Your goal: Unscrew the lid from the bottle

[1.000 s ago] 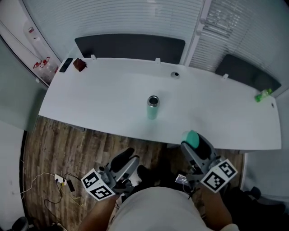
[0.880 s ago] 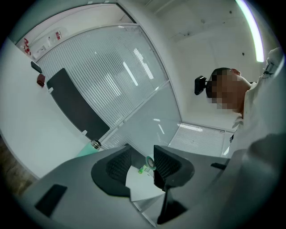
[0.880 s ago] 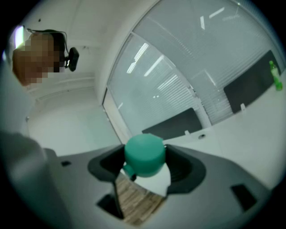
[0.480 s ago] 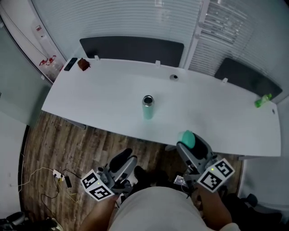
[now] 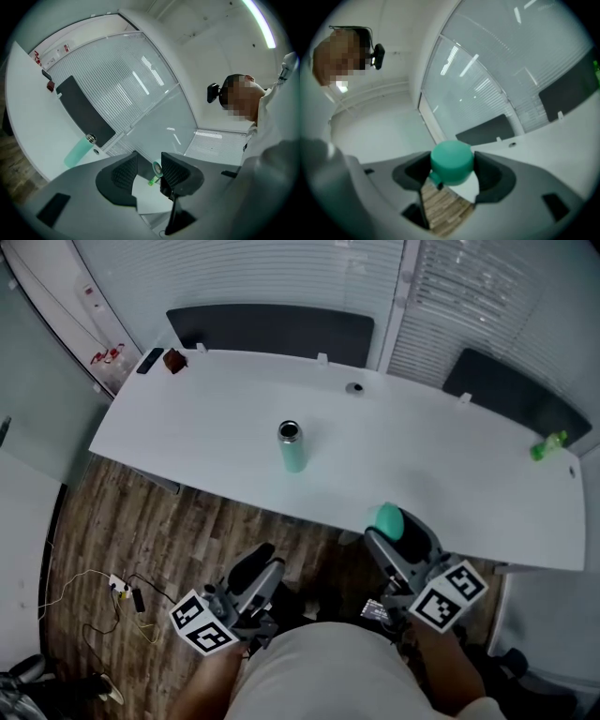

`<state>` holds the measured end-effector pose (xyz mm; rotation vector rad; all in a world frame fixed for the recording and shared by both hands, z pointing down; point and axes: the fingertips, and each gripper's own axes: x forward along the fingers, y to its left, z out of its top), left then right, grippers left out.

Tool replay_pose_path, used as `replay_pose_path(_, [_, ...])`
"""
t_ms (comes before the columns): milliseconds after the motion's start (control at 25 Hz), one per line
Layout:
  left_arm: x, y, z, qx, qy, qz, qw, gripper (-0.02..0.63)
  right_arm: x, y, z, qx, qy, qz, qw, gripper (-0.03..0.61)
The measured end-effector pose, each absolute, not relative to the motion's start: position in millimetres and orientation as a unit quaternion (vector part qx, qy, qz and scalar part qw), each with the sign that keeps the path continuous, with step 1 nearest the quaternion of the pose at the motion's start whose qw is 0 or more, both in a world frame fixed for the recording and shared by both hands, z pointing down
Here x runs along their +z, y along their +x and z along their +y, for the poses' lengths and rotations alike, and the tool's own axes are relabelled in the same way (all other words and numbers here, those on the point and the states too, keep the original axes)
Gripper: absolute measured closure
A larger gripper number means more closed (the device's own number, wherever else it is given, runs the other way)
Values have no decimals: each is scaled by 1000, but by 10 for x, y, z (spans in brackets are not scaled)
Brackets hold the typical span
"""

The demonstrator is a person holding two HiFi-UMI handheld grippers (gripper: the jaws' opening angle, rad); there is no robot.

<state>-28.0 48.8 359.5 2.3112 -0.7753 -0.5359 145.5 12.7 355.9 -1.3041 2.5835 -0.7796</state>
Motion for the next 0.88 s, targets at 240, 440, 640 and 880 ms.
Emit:
replay_pose_path(240, [3521,-254,493,-199,884,-282,316,445,3497,1474,180,-252,-442,858,74,275])
replay_pose_path(440, [3514,-464,494,-187,888,-277,317,445,3509,1267,172,-250,-448,855,74,275])
replay_pose_path(640, [3518,-634,502,-182,888,-268,325,445,3514,1127,221,-251,-460,849,71,275])
replay_pose_path(880, [3446,-695,429,-186,893,-255,322,445,3413,1048,163,-237,-466,850,65,275])
